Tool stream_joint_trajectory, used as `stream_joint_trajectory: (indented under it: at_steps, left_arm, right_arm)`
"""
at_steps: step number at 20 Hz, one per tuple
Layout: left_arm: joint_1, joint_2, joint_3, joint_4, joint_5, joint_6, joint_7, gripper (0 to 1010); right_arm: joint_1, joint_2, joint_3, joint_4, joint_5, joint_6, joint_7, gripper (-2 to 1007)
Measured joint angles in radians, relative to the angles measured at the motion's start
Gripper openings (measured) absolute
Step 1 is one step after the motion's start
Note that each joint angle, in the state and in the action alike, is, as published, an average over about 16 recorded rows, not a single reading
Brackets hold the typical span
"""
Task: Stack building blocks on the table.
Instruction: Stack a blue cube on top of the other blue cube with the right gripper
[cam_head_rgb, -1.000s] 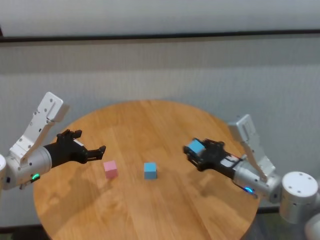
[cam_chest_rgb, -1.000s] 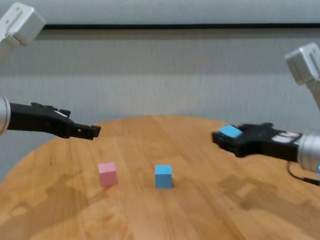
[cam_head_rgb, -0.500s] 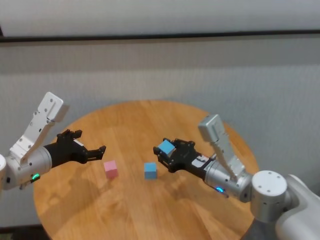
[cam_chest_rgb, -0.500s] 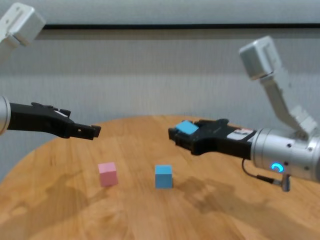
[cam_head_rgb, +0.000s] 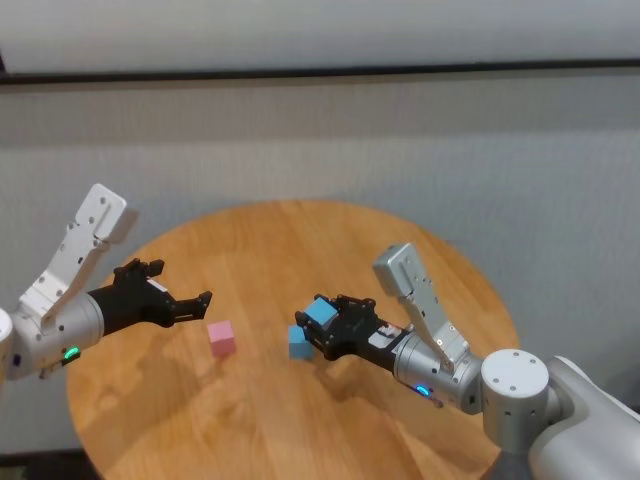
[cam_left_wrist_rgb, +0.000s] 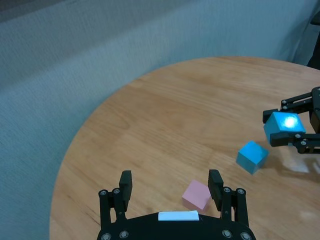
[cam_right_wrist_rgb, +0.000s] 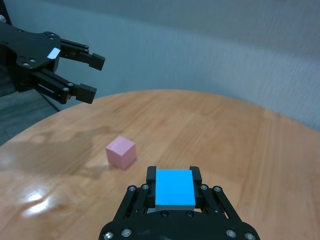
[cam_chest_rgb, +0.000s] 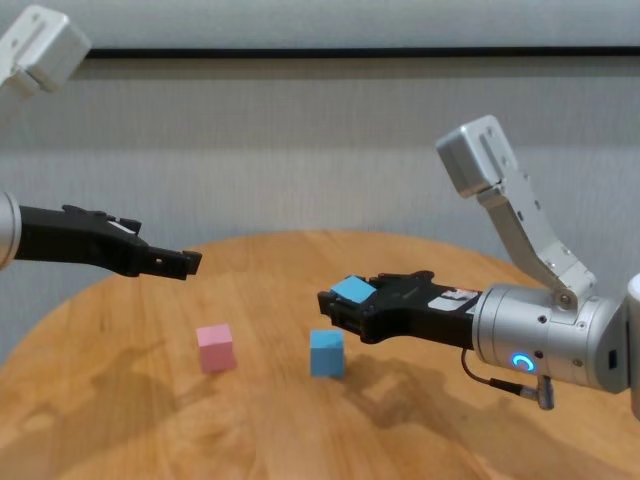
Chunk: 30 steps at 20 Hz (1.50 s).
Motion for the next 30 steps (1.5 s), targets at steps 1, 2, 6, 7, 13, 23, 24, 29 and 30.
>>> stream_joint_trajectory:
  at_steps: [1,2,6,7,13,23,24,29,30]
  left_arm:
    - [0.0,0.0,0.0,0.0,0.0,0.0,0.0,1000]
    - [0.0,0.0,0.0,0.0,0.0,0.0,0.0,1000]
    - [0.0,0.0,0.0,0.0,0.0,0.0,0.0,1000]
    - [0.0,0.0,0.0,0.0,0.0,0.0,0.0,1000]
    - [0.0,0.0,0.0,0.0,0.0,0.0,0.0,1000]
    - [0.0,0.0,0.0,0.0,0.0,0.0,0.0,1000]
    - [0.0,0.0,0.0,0.0,0.0,0.0,0.0,1000]
    - [0.0,0.0,0.0,0.0,0.0,0.0,0.0,1000]
    - [0.0,0.0,0.0,0.0,0.0,0.0,0.0,1000]
  right_arm:
    - [0.002,-0.003,-0.001,0.006,-0.001,0.0,0.0,369]
    - [0.003,-0.007,-0.001,0.011,-0.002,0.001,0.001,369]
    - [0.009,-0.018,-0.002,0.03,-0.003,0.0,0.005,369]
    - [0.011,-0.021,-0.002,0.035,-0.003,-0.001,0.005,369]
    - [0.026,-0.036,-0.003,0.073,-0.007,-0.01,0.009,369]
    - [0.064,-0.067,0.0,0.163,-0.024,-0.04,0.012,369]
    - [0.068,-0.07,0.001,0.173,-0.026,-0.044,0.012,369]
    - [0.086,-0.086,0.006,0.215,-0.035,-0.059,0.014,369]
    - [0.09,-0.089,0.007,0.222,-0.036,-0.062,0.014,369]
